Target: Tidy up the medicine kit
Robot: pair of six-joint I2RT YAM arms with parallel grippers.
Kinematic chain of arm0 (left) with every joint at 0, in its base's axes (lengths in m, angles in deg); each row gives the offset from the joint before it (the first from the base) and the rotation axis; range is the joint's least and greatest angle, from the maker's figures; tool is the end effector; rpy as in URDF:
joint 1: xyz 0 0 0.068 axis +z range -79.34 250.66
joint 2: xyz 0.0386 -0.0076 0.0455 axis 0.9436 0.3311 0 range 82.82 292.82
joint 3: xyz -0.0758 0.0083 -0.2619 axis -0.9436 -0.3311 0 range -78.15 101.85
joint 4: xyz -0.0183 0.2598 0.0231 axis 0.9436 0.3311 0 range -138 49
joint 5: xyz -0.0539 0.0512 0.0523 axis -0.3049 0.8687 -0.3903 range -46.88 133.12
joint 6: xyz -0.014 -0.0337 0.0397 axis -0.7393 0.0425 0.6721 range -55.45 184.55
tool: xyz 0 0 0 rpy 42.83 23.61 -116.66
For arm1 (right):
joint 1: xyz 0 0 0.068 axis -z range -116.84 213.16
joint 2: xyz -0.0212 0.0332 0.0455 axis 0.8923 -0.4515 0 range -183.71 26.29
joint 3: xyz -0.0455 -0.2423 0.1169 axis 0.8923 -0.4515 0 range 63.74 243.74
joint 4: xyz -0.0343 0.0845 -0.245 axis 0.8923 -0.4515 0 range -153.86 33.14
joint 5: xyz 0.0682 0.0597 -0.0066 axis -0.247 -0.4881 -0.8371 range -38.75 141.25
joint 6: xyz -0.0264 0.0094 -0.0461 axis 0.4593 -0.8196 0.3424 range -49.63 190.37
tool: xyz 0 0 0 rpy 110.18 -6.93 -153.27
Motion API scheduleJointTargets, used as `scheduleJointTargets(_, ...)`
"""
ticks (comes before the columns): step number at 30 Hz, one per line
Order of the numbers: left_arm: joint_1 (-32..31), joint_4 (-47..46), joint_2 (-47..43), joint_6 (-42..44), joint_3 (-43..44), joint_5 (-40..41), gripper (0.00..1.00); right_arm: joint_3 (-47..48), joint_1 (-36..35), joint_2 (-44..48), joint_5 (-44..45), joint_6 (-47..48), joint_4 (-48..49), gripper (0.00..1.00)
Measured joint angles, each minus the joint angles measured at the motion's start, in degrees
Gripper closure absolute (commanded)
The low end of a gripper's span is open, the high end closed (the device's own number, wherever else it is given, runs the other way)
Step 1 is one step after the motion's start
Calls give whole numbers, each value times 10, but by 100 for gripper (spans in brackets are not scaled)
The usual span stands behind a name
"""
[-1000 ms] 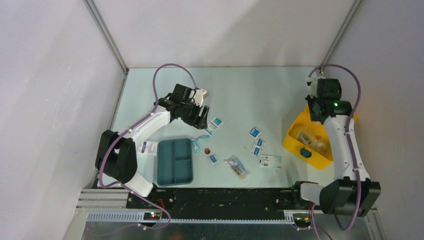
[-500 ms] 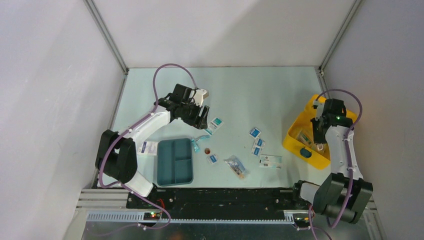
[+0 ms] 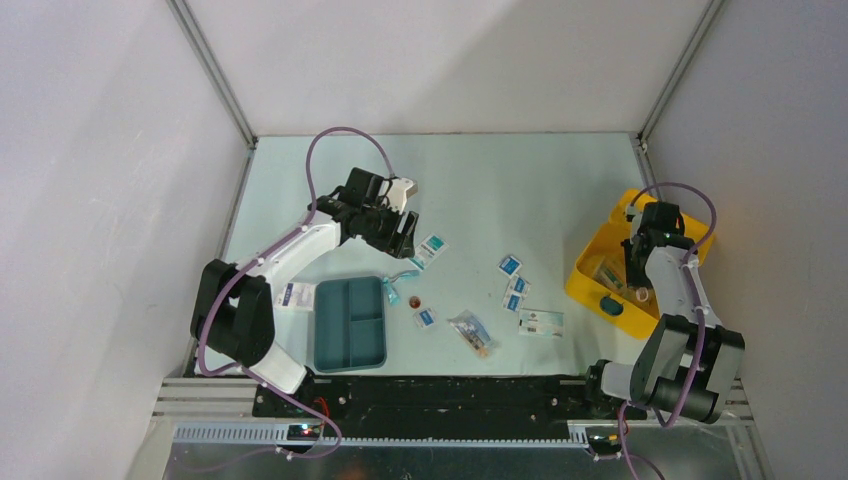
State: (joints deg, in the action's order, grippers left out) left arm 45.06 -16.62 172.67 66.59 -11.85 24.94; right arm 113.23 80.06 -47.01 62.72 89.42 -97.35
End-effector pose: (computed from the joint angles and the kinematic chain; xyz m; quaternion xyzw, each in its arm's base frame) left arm 0.2925 -0.1526 0.2464 0.2712 0.9029 -0.2082 0.2605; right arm 0.2273 -0.0764 0.2243 0.0040 0.9703 -0.1610 0.1804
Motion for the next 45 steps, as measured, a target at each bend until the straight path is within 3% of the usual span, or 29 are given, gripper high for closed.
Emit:
scheduleJointTargets(6,0,0,0,0,0,0,27,-14,-2,5,26,0,28,54)
scheduleJointTargets(13,0,1,-1,4,0,11,25,-25,-10,55,46,3,30,49)
scheduleJointTargets(21,12,22,-64,37,-28,135,18,12,-10,146,12,-12,-14,40)
scheduleJointTargets(27,106,73,-126,55,-61,207,15,75,-11,172,-81,-39,-40,38)
scheduleJointTargets(36,250,177,-185,133,-135,263,14,84,-35,164,-255,-66,-49,38)
scheduleJointTargets(45,384,236,-93,110,-104,279,10,102,-62,122,-312,-80,-54,37)
